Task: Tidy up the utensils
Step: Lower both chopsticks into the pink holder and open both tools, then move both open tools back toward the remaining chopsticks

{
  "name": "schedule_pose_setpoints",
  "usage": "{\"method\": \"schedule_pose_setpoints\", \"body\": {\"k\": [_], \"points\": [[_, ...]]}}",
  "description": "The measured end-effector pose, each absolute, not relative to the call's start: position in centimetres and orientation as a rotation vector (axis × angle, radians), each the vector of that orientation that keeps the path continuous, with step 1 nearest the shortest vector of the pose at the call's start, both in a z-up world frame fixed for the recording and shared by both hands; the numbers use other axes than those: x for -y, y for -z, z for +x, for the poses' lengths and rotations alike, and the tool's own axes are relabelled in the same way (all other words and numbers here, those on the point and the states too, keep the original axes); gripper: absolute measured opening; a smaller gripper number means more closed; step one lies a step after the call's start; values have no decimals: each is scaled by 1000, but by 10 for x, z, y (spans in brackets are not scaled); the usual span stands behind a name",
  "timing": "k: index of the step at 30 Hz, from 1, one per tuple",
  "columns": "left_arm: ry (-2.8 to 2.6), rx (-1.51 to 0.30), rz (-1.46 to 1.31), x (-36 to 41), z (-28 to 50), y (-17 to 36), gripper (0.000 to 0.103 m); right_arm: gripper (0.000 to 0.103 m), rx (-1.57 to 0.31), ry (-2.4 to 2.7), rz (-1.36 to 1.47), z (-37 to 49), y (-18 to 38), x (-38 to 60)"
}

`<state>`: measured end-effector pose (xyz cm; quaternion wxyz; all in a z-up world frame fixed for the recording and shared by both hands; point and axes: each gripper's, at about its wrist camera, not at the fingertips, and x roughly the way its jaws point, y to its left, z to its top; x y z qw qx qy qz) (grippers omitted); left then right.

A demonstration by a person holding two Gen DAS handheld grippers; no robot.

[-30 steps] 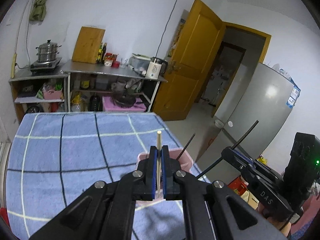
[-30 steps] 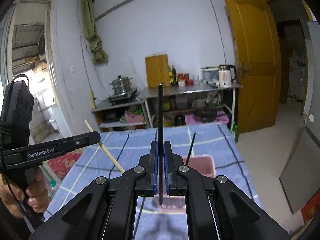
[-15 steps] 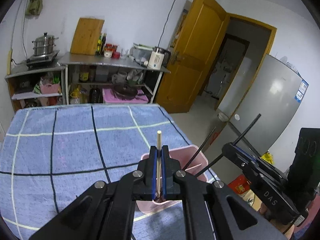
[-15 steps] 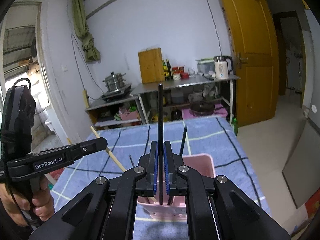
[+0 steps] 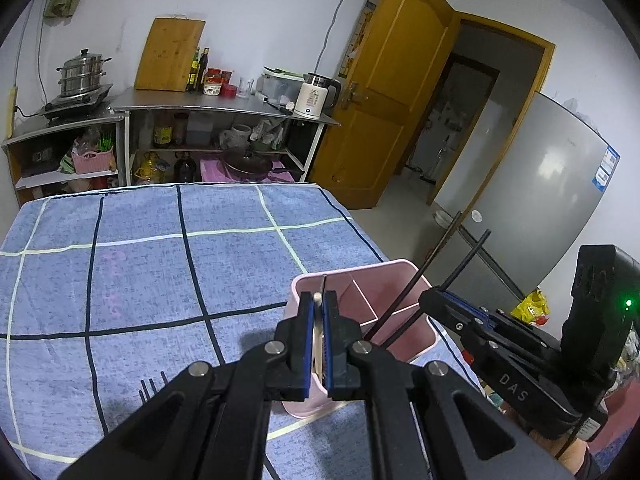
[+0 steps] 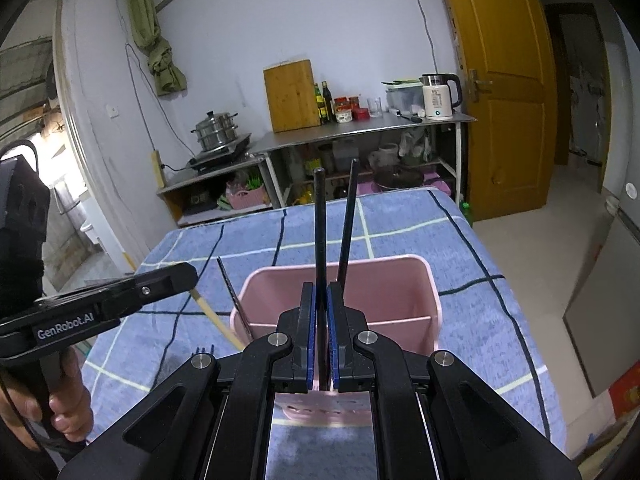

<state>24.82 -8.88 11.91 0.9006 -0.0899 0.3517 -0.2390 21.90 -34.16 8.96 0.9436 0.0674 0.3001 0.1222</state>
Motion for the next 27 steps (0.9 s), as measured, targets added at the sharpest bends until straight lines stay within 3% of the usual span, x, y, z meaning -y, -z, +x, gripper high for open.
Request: {"method": "schedule_pose_setpoints", "body": {"k": [4, 8, 11, 15, 27], "points": [[493, -709, -187, 84, 241, -124, 14, 15, -599, -234, 131, 213, -95, 345], [498, -677, -191, 76, 230, -131, 27, 16, -587, -224, 134, 202, -99, 348], [488, -656, -179, 69, 217, -136, 29, 16, -573, -226, 134, 190, -102, 349], [463, -613, -158, 58, 194, -140, 40, 16, -550, -232, 134, 175, -107, 349], [354, -564, -121, 18, 136, -127, 41, 16, -510, -285, 118, 125, -107, 333]]}}
